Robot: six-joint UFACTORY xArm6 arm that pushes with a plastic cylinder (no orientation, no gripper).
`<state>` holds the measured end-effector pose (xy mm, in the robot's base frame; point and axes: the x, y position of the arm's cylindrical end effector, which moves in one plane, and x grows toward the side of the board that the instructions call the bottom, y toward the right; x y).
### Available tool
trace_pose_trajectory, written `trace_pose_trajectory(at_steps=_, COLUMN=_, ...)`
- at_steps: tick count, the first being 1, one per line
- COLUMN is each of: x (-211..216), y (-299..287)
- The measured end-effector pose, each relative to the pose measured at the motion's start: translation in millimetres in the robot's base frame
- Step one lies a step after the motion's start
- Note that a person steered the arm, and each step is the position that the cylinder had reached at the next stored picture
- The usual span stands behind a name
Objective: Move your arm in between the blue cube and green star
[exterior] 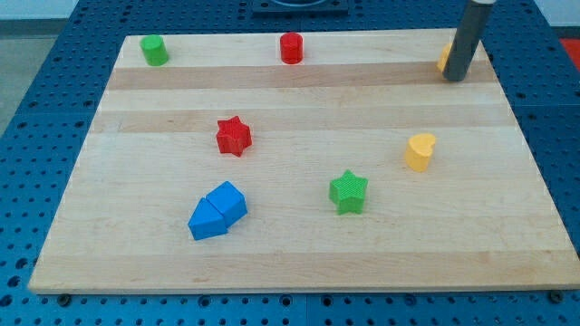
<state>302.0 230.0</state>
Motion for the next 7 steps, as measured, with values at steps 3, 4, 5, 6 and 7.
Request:
trace_pose_trajectory(at_steps=3, x=-11, y=-1)
trace_pose_trajectory(at_steps=4, x=-2, y=-6)
trace_pose_trajectory(at_steps=5, x=10, y=-25)
trace_pose_trajectory(at_steps=6, x=21, y=-51)
trace_pose_trajectory(at_steps=7, x=31, y=-72)
